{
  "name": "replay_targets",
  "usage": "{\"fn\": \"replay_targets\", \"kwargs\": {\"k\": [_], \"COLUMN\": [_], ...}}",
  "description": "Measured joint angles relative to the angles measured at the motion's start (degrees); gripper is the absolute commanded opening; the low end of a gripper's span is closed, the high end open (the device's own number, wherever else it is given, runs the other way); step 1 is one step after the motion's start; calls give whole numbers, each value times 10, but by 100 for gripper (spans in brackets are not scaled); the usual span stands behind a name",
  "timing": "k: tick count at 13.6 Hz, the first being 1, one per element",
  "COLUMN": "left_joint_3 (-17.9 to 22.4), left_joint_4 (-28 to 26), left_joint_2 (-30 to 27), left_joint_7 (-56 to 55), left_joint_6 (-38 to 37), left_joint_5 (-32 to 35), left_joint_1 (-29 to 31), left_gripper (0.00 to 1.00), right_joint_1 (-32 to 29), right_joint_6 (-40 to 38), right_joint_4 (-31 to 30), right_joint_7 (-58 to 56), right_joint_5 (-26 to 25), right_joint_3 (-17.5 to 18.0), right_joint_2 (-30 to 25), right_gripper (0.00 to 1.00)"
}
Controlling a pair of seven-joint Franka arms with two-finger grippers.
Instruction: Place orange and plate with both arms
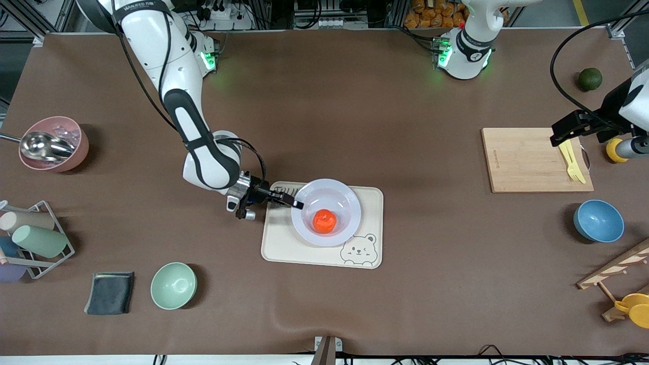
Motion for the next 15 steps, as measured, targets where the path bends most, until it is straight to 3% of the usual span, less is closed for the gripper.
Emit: {"fn": "replay_targets", "kwargs": {"k": [1,4,8,15], "left_joint_3": [0,0,-1,-21], "left_joint_4": [0,0,0,0], "left_joint_2": [0,2,9,10], "left_joint_7": [-1,-6,-9,-29], "left_joint_6": [0,1,6,7], "left_joint_5": [0,0,0,-2], "left_joint_1": [0,-1,-4,-13], "left_gripper": [100,100,100,100], "right_joint_1": [2,2,2,2], "right_joint_6": [0,4,8,9], "right_joint_4": [2,7,8,17], "right_joint_7": [0,0,13,99], "right_joint_5": [0,0,-2,-52], "right_joint_3": [0,0,0,-3], "right_joint_2": [3,7,7,7], "right_gripper": [48,100,100,100]}}
